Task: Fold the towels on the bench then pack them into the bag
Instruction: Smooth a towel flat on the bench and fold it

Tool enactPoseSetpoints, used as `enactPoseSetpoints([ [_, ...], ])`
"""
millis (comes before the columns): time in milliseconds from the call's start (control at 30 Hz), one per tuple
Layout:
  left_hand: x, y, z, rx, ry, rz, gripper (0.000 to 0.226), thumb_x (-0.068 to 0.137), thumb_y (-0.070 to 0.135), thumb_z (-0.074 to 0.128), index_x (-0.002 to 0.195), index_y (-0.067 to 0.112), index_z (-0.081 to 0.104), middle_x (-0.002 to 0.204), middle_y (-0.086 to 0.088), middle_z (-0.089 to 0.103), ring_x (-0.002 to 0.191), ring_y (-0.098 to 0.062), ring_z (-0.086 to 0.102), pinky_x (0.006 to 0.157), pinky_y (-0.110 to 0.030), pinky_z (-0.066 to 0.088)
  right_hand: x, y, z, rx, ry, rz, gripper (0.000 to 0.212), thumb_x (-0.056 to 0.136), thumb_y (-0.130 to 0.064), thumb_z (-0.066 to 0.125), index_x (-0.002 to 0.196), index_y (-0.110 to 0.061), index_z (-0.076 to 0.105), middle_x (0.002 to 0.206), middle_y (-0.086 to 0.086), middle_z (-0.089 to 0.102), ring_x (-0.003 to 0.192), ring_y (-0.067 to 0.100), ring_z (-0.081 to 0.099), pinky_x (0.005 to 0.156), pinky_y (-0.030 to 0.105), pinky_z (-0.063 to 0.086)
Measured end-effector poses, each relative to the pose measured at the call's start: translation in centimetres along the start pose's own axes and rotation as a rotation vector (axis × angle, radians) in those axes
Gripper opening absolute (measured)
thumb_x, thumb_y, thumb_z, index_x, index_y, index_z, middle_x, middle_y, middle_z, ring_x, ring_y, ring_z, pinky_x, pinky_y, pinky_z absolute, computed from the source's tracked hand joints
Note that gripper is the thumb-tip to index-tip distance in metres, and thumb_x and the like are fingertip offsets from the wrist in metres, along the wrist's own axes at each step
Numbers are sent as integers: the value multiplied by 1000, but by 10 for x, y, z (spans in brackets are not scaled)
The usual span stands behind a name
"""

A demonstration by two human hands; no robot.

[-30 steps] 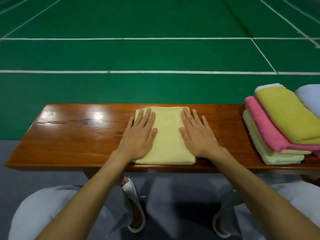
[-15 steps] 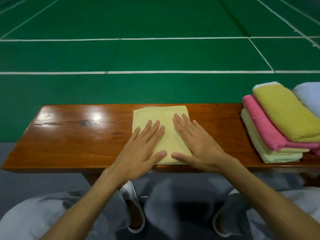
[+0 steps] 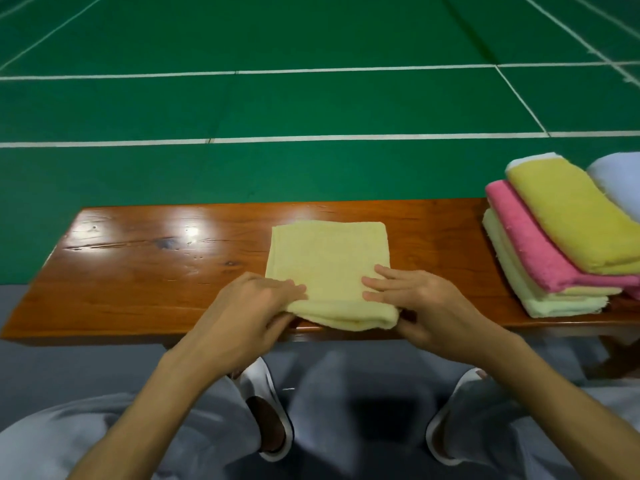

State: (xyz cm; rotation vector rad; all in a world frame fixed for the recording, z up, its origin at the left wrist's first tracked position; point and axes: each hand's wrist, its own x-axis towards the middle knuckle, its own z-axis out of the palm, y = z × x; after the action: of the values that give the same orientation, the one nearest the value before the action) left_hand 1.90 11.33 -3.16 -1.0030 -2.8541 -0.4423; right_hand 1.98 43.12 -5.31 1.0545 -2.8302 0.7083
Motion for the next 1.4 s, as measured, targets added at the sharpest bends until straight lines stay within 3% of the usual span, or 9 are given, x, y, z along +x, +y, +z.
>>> enactPoseSetpoints([
  [133, 13, -2, -13, -385, -78, -83, 26, 100, 48, 51, 95, 28, 67, 79, 10, 63, 73, -11, 59, 63, -34, 48, 5, 8, -23, 313, -22, 189, 31, 94, -47, 63, 121, -36, 73, 124, -17, 69, 121, 2, 60, 94, 37, 56],
  [300, 40, -20, -4, -635, 125, -272, 28, 102, 49, 55, 93, 24, 67, 82, 2, 66, 74, -20, 62, 60, -48, 50, 25, 8, -32, 798, 93, 390, 23, 101, -23, 58, 117, -16, 73, 107, -8, 77, 100, 6, 71, 78, 21, 56],
  [467, 78, -33, 22, -682, 293, -544, 19, 98, 42, 66, 87, 27, 65, 82, 12, 68, 78, -12, 67, 56, -45, 55, 54, 18, -14, 641, 320, 629, 36, 103, -35, 57, 81, -12, 73, 77, -2, 70, 72, 12, 65, 62, 29, 47],
  [600, 91, -34, 30, -621, 350, -725, 26, 94, 46, 69, 87, 21, 68, 85, 6, 74, 79, -14, 71, 61, -45, 59, 64, 22, -3, 416, 387, 761, 36, 97, -46, 62, 73, -21, 68, 71, -4, 66, 71, 16, 62, 65, 39, 52],
  [767, 80, -17, 15, -257, 432, -670, 48, 101, 56, 48, 117, 14, 66, 110, -3, 71, 105, -25, 64, 83, -41, 52, 64, 10, -11, 86, 446, 810, 30, 97, -52, 60, 106, -23, 58, 94, -8, 64, 88, 13, 62, 75, 38, 56],
  [867, 67, 11, 11, -69, 365, -379, 53, 107, 43, 35, 147, 12, 52, 149, -8, 56, 142, -27, 45, 114, -45, 38, 62, -7, -10, -132, 508, 506, 45, 100, -48, 51, 132, -17, 55, 125, 3, 62, 113, 20, 56, 89, 40, 51],
  [933, 62, 31, 15, 39, 228, -233, 57, 110, 42, 23, 159, 14, 35, 165, -3, 33, 157, -21, 19, 126, -43, 21, 64, -18, -3, -224, 383, 273, 57, 102, -44, 42, 147, -10, 48, 148, 10, 52, 137, 24, 46, 109, 42, 41],
  [1100, 64, 29, 49, 161, -47, -208, 65, 108, 49, 3, 165, 17, 9, 172, 1, 4, 158, -16, -11, 129, -46, 8, 67, -25, 25, -322, -86, 249, 65, 107, -40, 20, 164, -12, 2, 172, 4, 1, 158, 20, -9, 127, 54, 0],
  [1400, 67, -13, 49, 92, -27, -350, 65, 106, 51, 4, 165, 23, 12, 171, 7, 7, 158, -14, -2, 129, -47, 9, 64, 2, 21, -318, -110, 335, 71, 105, -55, 10, 164, -14, 3, 171, 2, -1, 157, 15, -10, 128, 48, 2],
])
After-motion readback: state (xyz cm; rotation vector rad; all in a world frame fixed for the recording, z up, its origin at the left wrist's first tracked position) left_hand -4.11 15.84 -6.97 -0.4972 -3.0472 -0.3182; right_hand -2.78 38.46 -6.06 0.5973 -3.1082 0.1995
